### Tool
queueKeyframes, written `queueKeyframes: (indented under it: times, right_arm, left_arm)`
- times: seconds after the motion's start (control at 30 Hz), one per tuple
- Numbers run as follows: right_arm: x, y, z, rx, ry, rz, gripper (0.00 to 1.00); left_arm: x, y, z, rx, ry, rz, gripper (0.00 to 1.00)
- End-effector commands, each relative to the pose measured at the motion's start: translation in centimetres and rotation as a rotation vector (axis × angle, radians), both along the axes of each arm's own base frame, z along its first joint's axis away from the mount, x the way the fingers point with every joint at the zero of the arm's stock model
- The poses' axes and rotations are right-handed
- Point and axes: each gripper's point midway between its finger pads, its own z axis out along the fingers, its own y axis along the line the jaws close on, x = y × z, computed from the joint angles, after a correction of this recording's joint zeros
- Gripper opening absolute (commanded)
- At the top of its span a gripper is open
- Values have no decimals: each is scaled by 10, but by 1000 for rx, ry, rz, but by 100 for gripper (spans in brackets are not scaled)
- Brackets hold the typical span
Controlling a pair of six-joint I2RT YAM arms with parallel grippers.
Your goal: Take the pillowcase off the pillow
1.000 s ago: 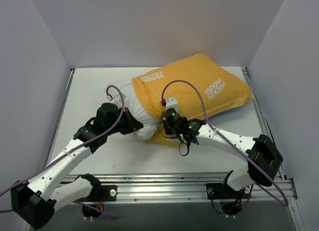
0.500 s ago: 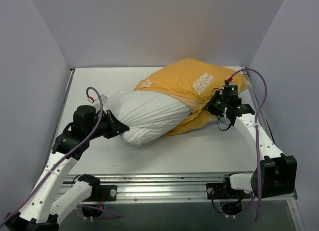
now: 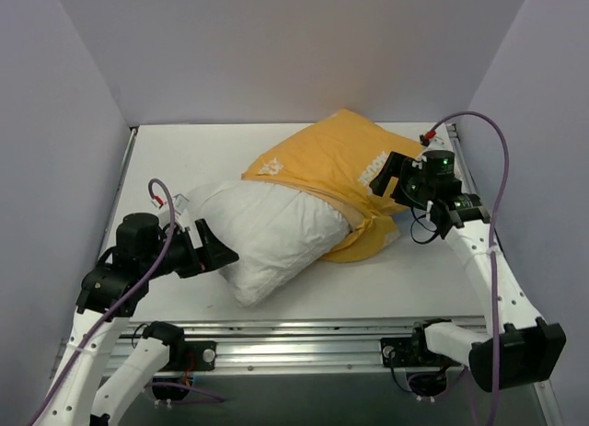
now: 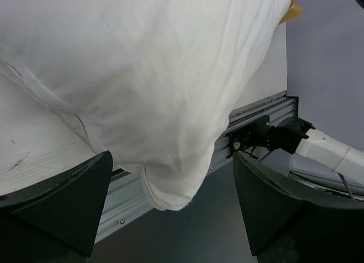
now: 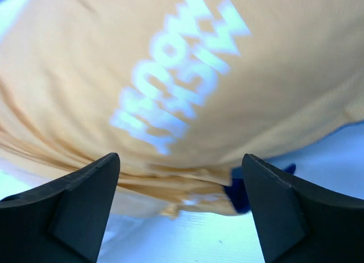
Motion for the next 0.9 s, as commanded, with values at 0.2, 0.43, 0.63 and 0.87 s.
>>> queueKeyframes:
  times: [0.2, 0.43, 0.63, 0.87]
  right_arm:
    - [-12, 14, 111, -21, -306, 165, 95]
    - [9, 58, 119, -30, -366, 302, 96]
    - [28, 113, 111, -121, -374, 391, 96]
    - [37, 209, 111, -221, -393, 610, 96]
  left_arm:
    - [95, 14, 48, 142, -68, 182, 94]
    - [169, 6, 23, 213, -22, 223, 94]
    - [186, 0, -39, 252, 96, 225, 94]
    - [161, -10, -80, 183, 142, 192, 53]
